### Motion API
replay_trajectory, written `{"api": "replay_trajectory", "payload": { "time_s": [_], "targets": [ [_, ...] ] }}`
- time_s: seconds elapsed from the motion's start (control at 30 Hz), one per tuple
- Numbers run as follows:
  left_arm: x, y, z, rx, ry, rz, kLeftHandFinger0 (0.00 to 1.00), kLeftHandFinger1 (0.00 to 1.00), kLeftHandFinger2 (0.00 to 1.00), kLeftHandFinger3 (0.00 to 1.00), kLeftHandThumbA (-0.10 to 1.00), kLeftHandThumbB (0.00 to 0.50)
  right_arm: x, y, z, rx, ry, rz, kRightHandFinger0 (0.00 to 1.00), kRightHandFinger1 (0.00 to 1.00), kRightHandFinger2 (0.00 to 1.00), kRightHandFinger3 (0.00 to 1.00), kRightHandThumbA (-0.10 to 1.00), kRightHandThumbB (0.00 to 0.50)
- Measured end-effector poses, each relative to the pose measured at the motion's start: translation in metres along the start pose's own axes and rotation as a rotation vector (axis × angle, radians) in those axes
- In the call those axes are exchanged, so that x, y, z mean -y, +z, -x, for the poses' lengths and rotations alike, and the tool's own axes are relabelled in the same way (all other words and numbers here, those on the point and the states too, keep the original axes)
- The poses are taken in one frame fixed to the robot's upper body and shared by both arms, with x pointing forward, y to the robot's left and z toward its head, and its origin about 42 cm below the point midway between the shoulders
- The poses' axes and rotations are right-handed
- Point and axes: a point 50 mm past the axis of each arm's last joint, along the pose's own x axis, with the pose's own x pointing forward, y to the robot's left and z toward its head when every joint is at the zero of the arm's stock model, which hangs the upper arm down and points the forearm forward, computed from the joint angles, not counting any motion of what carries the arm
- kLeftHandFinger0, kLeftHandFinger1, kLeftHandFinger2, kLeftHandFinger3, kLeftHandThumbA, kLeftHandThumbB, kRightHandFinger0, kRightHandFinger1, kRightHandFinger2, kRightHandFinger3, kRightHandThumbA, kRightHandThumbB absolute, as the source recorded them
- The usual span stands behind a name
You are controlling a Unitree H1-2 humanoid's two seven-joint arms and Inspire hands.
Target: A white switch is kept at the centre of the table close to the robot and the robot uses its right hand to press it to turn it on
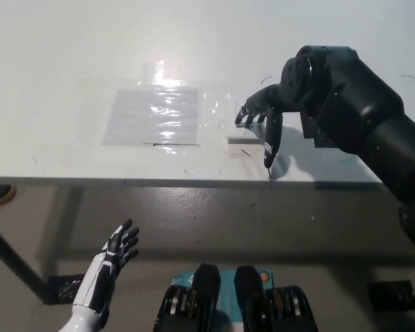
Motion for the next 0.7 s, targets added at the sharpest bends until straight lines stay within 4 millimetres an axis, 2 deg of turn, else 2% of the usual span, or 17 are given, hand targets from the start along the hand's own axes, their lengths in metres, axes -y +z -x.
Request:
{"api": "replay_trajectory", "payload": {
  "time_s": [0.17,0.23,0.3,0.4,0.43,0.47,0.5,0.53,0.57,0.6,0.7],
  "targets": [
    [0.000,0.000,0.000,0.000,-0.002,0.000,1.00,1.00,1.00,1.00,1.00,0.024,0.000,-0.002,-0.001,0.001,-0.005,-0.007,1.00,1.00,1.00,1.00,1.00,0.370],
    [0.001,0.000,0.000,0.001,-0.004,0.000,1.00,1.00,1.00,1.00,1.00,0.008,0.000,-0.005,-0.003,0.001,-0.005,-0.021,1.00,1.00,1.00,1.00,1.00,0.374],
    [0.001,0.001,-0.001,0.003,-0.006,-0.001,1.00,1.00,1.00,1.00,1.00,0.007,0.000,-0.008,-0.005,0.002,-0.006,-0.036,1.00,1.00,1.00,1.00,1.00,0.359],
    [0.001,0.001,-0.002,0.005,-0.008,-0.001,1.00,1.00,1.00,1.00,1.00,0.038,0.002,-0.008,-0.005,0.009,-0.003,-0.051,1.00,1.00,1.00,1.00,1.00,0.360],
    [0.001,0.002,-0.002,0.005,-0.008,-0.001,1.00,1.00,1.00,1.00,1.00,0.065,0.003,-0.008,-0.004,0.014,-0.004,-0.052,1.00,1.00,1.00,1.00,1.00,0.354],
    [0.001,0.002,-0.002,0.005,-0.008,-0.001,1.00,1.00,1.00,1.00,1.00,0.068,0.004,-0.008,-0.004,0.016,-0.004,-0.053,1.00,1.00,1.00,1.00,1.00,0.341],
    [0.001,0.002,-0.002,0.005,-0.008,-0.001,1.00,1.00,1.00,1.00,1.00,0.056,0.006,-0.008,-0.001,0.033,-0.007,-0.068,1.00,1.00,1.00,1.00,1.00,0.315],
    [0.001,0.002,-0.002,0.006,-0.008,-0.001,1.00,1.00,1.00,1.00,1.00,0.061,0.009,-0.008,0.002,0.048,-0.012,-0.078,1.00,1.00,1.00,1.00,1.00,0.330],
    [0.001,0.002,-0.003,0.007,-0.008,-0.002,1.00,1.00,1.00,1.00,1.00,0.063,0.014,-0.010,0.009,0.070,-0.022,-0.090,1.00,1.00,1.00,1.00,1.00,0.367],
    [0.001,0.003,-0.003,0.008,-0.008,-0.002,1.00,1.00,1.00,1.00,1.00,0.041,0.018,-0.010,0.013,0.085,-0.033,-0.093,1.00,1.00,1.00,1.00,1.00,0.321],
    [0.001,0.005,-0.005,0.016,-0.009,-0.005,1.00,1.00,1.00,1.00,1.00,0.019,0.039,-0.014,0.047,0.180,-0.116,-0.108,1.00,1.00,1.00,1.00,1.00,0.329]
  ]
}}
